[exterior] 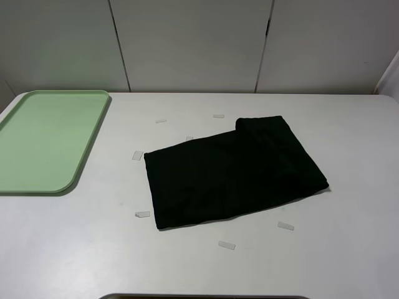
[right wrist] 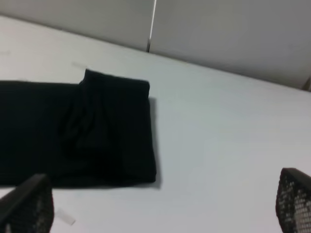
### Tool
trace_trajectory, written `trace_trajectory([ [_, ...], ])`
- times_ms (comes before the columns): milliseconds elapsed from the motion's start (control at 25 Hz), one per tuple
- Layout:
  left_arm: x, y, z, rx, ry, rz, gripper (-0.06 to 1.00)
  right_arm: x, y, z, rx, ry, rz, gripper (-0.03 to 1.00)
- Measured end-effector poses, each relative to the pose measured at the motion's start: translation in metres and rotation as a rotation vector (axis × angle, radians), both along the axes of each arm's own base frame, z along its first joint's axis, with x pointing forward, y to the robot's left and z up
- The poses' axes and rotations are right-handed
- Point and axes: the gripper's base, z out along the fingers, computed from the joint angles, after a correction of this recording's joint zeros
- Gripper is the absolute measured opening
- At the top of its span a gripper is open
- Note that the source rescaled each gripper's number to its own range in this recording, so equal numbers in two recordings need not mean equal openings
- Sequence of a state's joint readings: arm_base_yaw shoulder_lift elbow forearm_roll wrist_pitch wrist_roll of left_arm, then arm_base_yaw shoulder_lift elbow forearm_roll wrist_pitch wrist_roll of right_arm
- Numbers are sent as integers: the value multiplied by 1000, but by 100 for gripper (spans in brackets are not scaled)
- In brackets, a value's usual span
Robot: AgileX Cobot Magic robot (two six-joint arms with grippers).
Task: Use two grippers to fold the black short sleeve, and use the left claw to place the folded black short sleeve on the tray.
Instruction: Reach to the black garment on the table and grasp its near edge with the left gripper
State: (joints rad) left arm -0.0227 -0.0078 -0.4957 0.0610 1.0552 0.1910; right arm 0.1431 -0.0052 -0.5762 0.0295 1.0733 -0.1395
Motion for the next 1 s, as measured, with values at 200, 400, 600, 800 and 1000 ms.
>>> trace_trajectory([
  [200,0,0,0,0,0,0,100,8,3,-16,14,60,17,100],
  [400,0,0,0,0,0,0,100,11,4,-19,14,50,18,100],
  [600,0,0,0,0,0,0,100,11,4,-19,15,47,17,100],
  [800,0,0,0,1,0,0,100,11,4,-19,15,47,17,100],
  [1000,0,0,0,1,0,0,100,11,4,-19,15,47,17,100],
])
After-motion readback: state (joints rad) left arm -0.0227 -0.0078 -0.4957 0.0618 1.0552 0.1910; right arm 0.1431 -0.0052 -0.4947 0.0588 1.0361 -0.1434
